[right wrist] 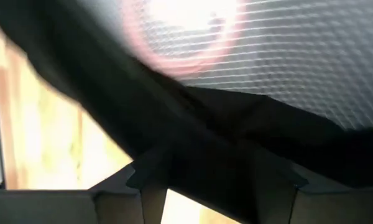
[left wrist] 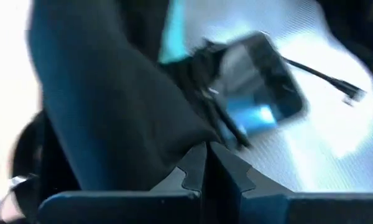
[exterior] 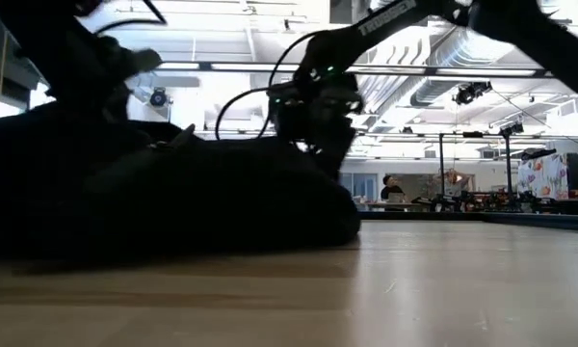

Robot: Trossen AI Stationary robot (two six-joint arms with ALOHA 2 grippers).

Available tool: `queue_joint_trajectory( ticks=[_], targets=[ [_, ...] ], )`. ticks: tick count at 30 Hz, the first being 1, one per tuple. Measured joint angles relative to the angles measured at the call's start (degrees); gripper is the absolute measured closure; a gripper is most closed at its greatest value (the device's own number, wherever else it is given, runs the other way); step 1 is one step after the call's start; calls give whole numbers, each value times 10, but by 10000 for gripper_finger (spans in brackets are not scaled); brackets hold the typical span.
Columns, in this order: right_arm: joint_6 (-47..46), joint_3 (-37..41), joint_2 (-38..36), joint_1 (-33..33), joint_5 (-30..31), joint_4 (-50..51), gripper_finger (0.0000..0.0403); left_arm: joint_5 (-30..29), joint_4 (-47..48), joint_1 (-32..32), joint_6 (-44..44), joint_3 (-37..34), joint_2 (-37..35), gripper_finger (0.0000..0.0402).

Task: Unpack backpack
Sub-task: Close the black backpack

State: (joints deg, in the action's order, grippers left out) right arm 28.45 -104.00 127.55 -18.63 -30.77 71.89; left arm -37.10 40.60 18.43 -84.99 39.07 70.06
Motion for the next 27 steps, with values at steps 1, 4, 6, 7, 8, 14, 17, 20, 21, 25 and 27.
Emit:
queue_joint_trajectory(
  ticks=[1,4,6,7,8,14,17,20,21,25,27],
  targets=[
    [-1,29,-17,6,-2,-7,244,-1,-18,-16,29,-5,0,401],
    [-26,126,-71,24,-5,-46,255,0,-111,-73,134,-26,0,402],
    [-72,195,-114,37,-6,-95,259,13,-180,-119,210,-38,0,401],
    [-99,228,-137,44,-7,-123,260,27,-214,-144,251,-39,0,402],
    [-128,260,-162,50,-7,-154,261,44,-246,-170,297,-39,0,402],
    [-299,369,-295,85,68,-271,261,221,-336,-265,540,19,0,402],
    [-318,369,-352,108,123,-294,261,292,-248,-245,594,79,0,402],
    [-328,366,-391,139,142,-356,261,302,-132,-190,616,143,0,402],
    [-328,366,-398,151,141,-382,261,295,-100,-167,617,162,0,402],
    [-330,365,-397,208,141,-506,261,249,-14,-70,579,220,0,402],
    [-342,365,-382,236,146,-574,261,229,-3,-23,547,239,0,402]
  ],
)
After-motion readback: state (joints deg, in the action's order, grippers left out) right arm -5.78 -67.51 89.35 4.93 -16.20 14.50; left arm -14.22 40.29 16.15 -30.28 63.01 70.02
